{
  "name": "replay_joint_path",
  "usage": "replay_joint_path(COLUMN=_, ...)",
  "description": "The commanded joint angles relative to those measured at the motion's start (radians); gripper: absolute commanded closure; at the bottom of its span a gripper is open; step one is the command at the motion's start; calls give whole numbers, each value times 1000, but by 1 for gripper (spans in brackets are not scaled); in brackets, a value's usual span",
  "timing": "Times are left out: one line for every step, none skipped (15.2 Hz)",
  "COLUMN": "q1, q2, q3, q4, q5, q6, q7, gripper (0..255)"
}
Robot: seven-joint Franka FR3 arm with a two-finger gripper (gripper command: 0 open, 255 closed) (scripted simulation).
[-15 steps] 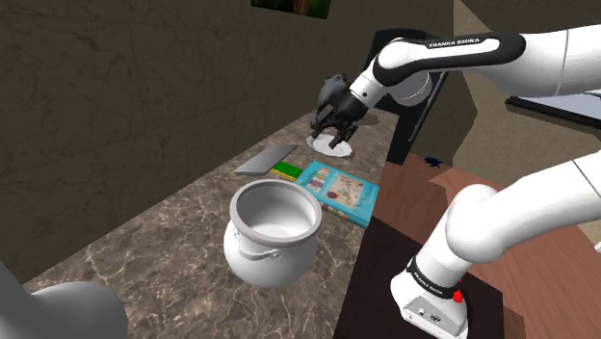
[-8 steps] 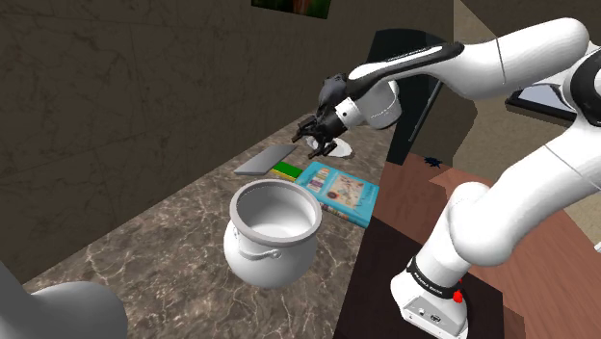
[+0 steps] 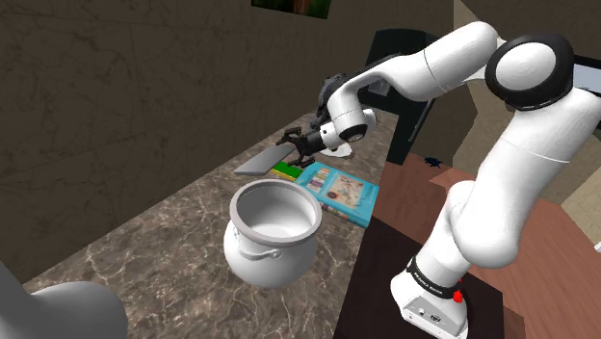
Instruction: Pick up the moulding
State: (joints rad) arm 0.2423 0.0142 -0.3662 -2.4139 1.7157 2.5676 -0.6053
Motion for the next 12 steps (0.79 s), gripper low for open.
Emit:
replay_joint_path(q1=-7, q2=93, q3=-4, q4=48, q5=196, q6=-44, q7=-89, gripper=0)
replay_joint_path(q1=-13, q2=137, q3=-4, q4=72, q5=272, q6=-68, q7=-115, gripper=0)
replay_joint_path(q1=-19, q2=180, q3=-2, q4=97, q5=344, q6=-94, q7=-137, gripper=0)
replay_joint_path(q1=-20, q2=184, q3=-2, q4=99, q5=351, q6=-96, q7=-138, gripper=0)
replay_joint_path(q1=-21, q2=197, q3=-2, q4=100, q5=362, q6=-105, q7=-150, gripper=0)
replay_joint_path(q1=-23, q2=209, q3=-2, q4=102, q5=373, q6=-113, q7=-162, gripper=0)
replay_joint_path(q1=-24, q2=222, q3=-2, q4=103, q5=384, q6=-122, q7=-173, gripper=0)
replay_joint_path(q1=-26, q2=235, q3=-2, q4=105, q5=394, q6=-130, q7=-184, gripper=0)
replay_joint_path(q1=-27, q2=248, q3=-1, q4=107, q5=405, q6=-139, q7=-194, gripper=0)
replay_joint_path(q1=-29, q2=260, q3=-1, q4=109, q5=415, q6=-147, q7=-205, gripper=0)
replay_joint_path(q1=-31, q2=281, q3=0, q4=112, q5=431, q6=-161, q7=-220, gripper=0)
replay_joint_path(q1=-31, q2=281, q3=0, q4=112, q5=431, q6=-161, q7=-220, gripper=0)
